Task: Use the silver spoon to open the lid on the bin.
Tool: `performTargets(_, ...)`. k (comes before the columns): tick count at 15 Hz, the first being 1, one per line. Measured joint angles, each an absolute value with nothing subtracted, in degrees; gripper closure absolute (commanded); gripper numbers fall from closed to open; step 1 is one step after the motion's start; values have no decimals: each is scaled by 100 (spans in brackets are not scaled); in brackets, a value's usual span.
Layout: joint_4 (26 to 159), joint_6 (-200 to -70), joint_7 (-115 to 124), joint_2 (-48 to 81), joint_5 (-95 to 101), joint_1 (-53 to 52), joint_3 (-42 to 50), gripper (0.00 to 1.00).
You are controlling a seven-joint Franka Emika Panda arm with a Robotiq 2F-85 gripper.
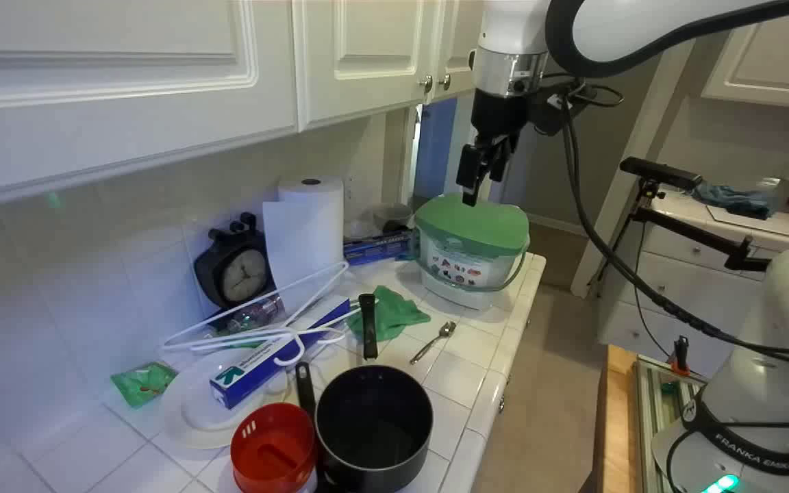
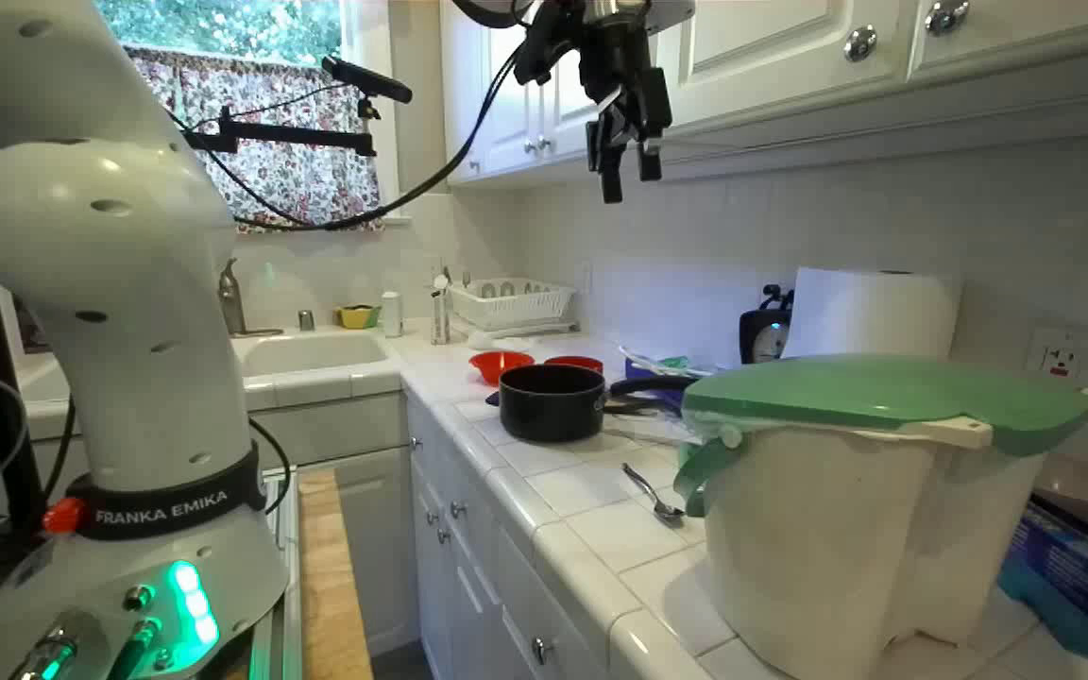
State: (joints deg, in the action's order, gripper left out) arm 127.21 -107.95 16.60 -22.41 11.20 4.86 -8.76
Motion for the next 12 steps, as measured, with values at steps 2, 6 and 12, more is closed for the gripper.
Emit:
performTargets(2, 12721, -10795, 1660, -2241, 1120, 486, -876, 0)
performTargets(6, 12721, -10795, 1660, -2242, 1120, 486, -876, 0)
performTargets(12, 12833, -10977, 1657, -2075, 997, 313, -724, 0)
